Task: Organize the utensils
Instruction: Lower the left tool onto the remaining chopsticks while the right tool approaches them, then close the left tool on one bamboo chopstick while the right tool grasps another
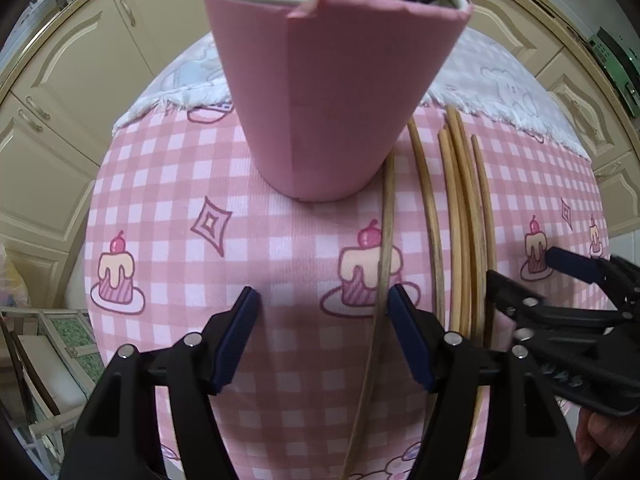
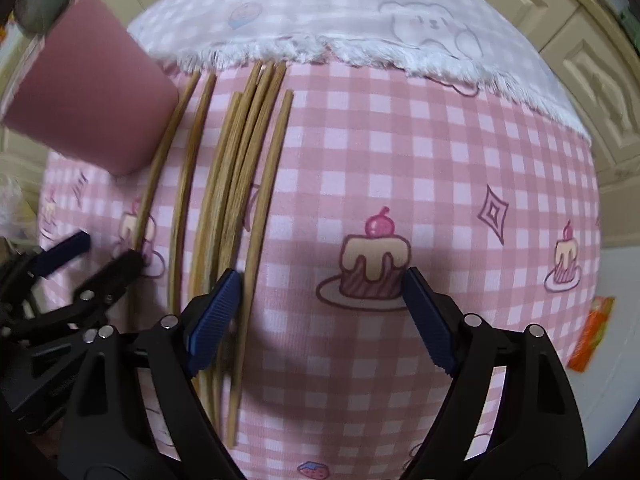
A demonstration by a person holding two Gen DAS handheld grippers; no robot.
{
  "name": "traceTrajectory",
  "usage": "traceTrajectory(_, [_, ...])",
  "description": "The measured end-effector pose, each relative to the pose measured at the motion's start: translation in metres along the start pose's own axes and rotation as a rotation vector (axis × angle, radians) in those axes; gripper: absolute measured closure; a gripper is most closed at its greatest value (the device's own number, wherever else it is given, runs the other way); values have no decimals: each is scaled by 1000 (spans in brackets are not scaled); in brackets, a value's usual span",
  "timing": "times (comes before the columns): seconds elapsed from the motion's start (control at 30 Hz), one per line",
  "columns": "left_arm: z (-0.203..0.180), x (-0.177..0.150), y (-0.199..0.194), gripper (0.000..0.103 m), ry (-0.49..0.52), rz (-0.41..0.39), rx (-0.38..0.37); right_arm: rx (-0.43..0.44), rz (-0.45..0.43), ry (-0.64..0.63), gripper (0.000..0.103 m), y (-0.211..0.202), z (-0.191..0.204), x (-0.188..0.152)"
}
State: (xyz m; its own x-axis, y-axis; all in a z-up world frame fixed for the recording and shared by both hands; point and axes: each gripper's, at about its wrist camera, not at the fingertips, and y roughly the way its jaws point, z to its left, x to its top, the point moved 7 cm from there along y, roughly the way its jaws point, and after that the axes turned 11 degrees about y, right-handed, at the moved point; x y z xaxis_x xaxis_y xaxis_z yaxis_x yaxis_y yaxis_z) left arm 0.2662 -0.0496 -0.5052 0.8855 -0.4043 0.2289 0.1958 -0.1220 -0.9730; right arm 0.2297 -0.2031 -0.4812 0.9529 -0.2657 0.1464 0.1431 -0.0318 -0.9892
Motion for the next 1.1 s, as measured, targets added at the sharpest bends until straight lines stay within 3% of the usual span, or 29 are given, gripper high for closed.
traceTrajectory(0.1, [-5,0,-1,37,5,5,0,-9,17,-14,27,2,7,-1])
traceTrajectory(0.13, [-5,1,-1,37,10,8,4,-8,20,-16,35,1,10,-2])
traceTrajectory(0.23, [-7,5,-2,37,17,19,20,5,42,37,75,-8,0,2])
traceTrajectory(0.47, [-15,22,-3,38,11,77,65,17,122,111,74,-3,2,23])
traceTrajectory(0.53, [-19,30,-5,47,12,89,64,12,122,112,82,-1,1,24])
traceTrajectory(0.57, [-23,34,-7,60,32,88,61,21,111,112,95,-1,0,25])
traceTrajectory(0.6, [-32,37,-9,82,51,87,58,39,115,119,97,-2,-3,24])
traceTrajectory(0.63, [-39,39,-9,94,74,89,52,70,120,136,97,-2,-5,21])
traceTrajectory(0.67, [-45,40,-9,97,95,96,49,86,121,146,97,-5,-9,24])
traceTrajectory(0.93, [-58,23,-23,98,94,58,-9,272,34,221,97,-33,-40,14])
traceTrajectory(1.1, [-65,9,-52,99,94,-43,-77,362,-26,259,97,-62,-60,8])
